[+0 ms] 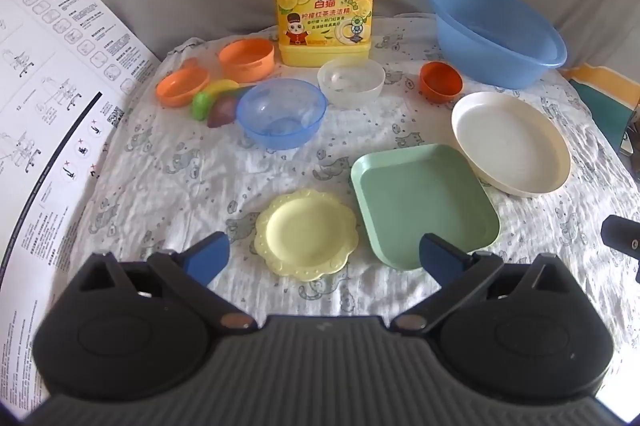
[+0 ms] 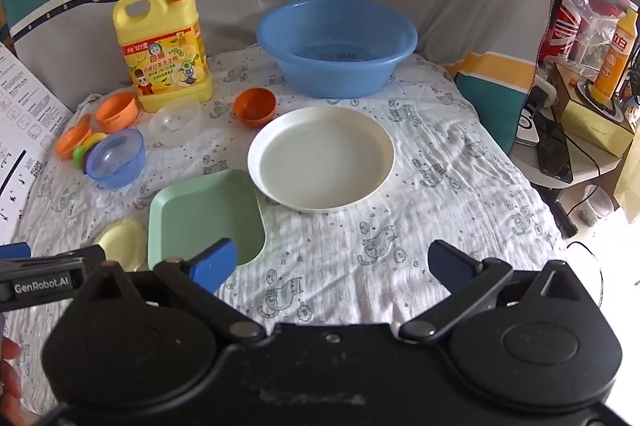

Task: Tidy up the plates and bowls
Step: 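Move both grippers toward the white round plate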

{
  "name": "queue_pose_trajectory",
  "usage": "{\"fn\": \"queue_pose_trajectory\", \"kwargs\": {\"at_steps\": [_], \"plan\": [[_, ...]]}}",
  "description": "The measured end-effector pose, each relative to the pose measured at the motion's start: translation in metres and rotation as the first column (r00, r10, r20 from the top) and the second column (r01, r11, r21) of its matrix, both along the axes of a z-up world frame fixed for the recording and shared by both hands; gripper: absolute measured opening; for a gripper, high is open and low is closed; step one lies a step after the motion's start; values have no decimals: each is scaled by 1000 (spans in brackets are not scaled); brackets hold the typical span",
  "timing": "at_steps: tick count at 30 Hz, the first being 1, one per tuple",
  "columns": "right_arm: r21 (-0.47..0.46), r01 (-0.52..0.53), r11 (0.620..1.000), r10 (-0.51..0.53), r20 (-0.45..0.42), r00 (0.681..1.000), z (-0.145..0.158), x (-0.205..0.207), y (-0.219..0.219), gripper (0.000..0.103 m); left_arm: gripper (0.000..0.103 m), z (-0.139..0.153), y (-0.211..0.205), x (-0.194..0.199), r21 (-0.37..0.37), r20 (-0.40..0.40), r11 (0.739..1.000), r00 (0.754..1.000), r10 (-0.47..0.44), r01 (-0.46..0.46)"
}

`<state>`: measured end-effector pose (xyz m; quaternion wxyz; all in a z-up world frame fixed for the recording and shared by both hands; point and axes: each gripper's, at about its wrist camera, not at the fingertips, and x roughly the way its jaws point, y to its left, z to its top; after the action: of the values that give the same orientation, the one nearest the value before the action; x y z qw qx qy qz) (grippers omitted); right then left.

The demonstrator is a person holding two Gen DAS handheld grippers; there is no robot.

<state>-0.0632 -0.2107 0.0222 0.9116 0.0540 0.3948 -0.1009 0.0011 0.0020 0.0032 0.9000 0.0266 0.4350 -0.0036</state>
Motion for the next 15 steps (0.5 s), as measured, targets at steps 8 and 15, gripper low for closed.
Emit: {"fn": "queue_pose_trajectory", "kwargs": {"at_steps": [8,15], "plan": [[0,1,1000,-1,-2,1000,1,-1,0,103,103,0,0,0,0,0,1000,1000,0,0],[2,5,1000,-5,-4,1000,0,0,-1,103,103,2,-1,0,3,-4,1000,1000,-8,8]]}}
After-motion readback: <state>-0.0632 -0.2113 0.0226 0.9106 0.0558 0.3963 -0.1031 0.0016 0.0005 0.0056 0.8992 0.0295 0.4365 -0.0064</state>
